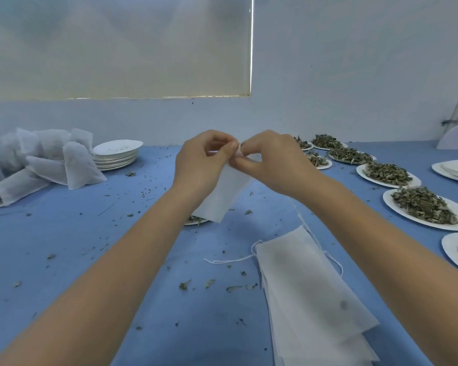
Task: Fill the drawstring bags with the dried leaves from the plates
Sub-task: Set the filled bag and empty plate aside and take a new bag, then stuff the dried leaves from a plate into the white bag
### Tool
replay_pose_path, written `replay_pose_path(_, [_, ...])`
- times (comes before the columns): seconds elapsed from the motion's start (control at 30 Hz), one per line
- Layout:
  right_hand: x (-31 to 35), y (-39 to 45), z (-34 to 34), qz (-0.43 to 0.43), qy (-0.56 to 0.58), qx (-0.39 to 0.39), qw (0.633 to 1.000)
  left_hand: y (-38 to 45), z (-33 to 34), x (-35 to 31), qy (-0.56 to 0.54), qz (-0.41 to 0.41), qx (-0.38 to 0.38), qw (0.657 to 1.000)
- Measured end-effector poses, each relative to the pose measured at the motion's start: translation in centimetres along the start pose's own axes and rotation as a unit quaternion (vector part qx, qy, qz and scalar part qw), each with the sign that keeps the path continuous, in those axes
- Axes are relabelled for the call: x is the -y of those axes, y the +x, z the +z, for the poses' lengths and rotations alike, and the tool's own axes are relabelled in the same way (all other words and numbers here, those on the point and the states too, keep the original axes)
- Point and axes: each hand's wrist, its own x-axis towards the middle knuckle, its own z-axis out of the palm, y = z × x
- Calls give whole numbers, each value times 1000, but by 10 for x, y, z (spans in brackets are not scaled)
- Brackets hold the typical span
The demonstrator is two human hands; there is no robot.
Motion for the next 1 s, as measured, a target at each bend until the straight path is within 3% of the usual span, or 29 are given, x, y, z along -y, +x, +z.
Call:
replay_pose_path(0.23, [-7, 12, 15, 40, 131, 15, 990, 14, -2, 5, -11, -11, 1, 1000])
replay_pose_path(0.37, [-11, 21, 25, 117, 205, 144, 961, 14, -3, 10, 0, 6, 11, 1000])
replay_pose_path(0.5, [-12, 30, 33, 150, 379, 159, 899, 8, -8, 20, 170, 139, -21, 975])
replay_pose_path(0.6, [-14, 35, 40, 161, 493, 161, 840, 3, -14, 28, 221, 179, 66, 956])
replay_pose_path(0.7, [-13, 37, 48, 167, 541, 158, 809, 0, -6, 40, 289, 191, 138, 928])
replay_pose_path(0.87, [-18, 35, 51, 165, 624, 208, 735, 5, 1, 52, 325, 240, 50, 914])
replay_pose_path(1.0, [-31, 38, 39, 179, 618, 233, 729, 15, -13, 58, 391, 269, 87, 876])
